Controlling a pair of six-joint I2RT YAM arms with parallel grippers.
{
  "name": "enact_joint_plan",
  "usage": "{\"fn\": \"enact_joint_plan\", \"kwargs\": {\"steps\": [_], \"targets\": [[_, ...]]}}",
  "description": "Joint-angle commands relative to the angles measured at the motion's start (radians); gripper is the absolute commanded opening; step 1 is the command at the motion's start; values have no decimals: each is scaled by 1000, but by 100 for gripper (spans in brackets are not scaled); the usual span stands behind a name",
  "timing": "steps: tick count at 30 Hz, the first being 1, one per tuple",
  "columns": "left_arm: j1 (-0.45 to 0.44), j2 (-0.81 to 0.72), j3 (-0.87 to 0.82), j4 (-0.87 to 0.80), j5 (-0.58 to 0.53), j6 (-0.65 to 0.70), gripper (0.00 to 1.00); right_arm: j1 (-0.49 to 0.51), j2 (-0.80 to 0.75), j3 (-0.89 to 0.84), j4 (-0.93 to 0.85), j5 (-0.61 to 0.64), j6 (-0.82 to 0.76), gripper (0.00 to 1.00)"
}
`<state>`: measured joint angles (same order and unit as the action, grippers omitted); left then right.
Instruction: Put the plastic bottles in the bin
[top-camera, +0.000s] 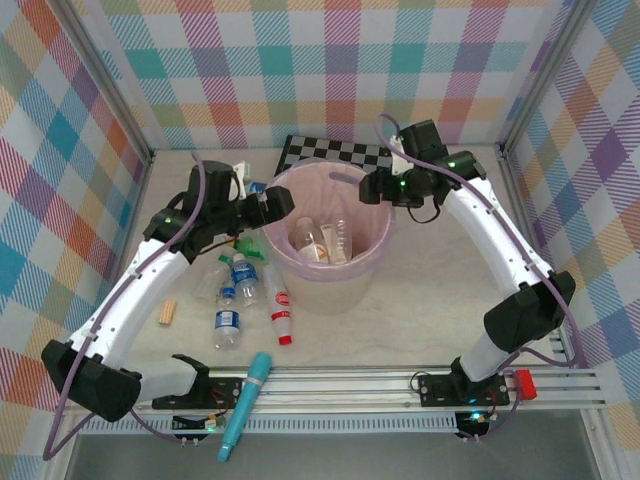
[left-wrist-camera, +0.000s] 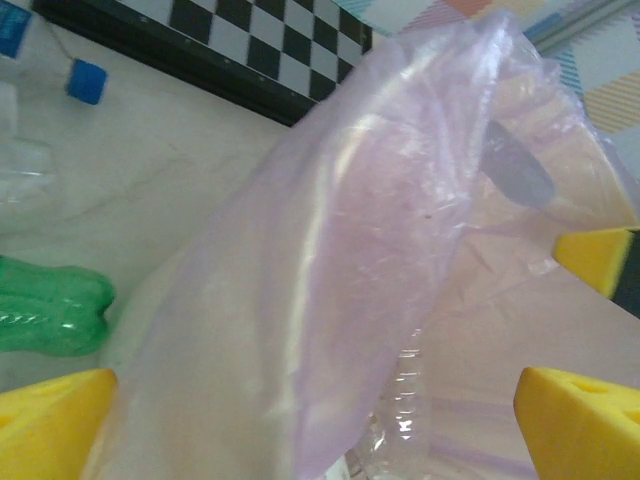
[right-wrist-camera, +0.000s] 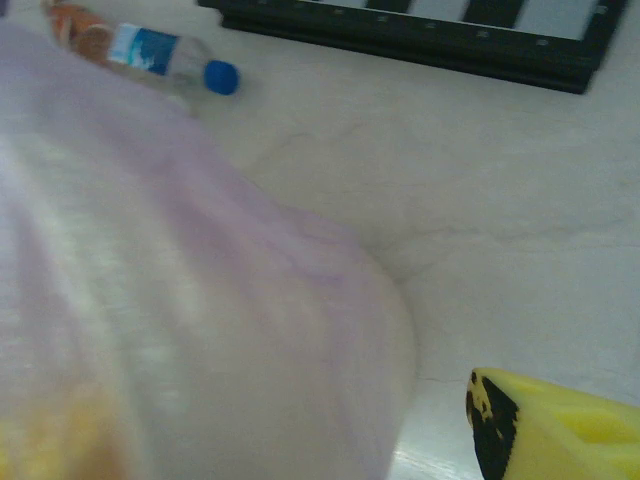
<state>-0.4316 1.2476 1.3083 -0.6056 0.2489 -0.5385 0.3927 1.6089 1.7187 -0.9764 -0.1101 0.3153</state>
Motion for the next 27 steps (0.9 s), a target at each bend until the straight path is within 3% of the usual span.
{"fn": "enact_joint_plan", "kwargs": {"steps": [1, 6, 16, 21, 23, 27], "targets": [[-25, 23, 38, 83, 33, -26, 100, -34, -1, -19, 14, 49, -16, 75], [-27, 37, 80, 91, 46, -9, 100, -80, -14, -32, 11, 118, -39, 74], [7, 38, 208, -140, -36, 146, 100, -160, -14, -15, 24, 94, -50, 74], [81, -5, 186, -315, -182, 202, 100, -162, -2, 91, -16, -30, -81, 86], [134, -41, 116, -360, -259, 200, 100, -163, -8, 143, -40, -76, -94, 94], [233, -108, -68, -378, -350, 170, 100, -166, -41, 211, -69, -98, -102, 100]]}}
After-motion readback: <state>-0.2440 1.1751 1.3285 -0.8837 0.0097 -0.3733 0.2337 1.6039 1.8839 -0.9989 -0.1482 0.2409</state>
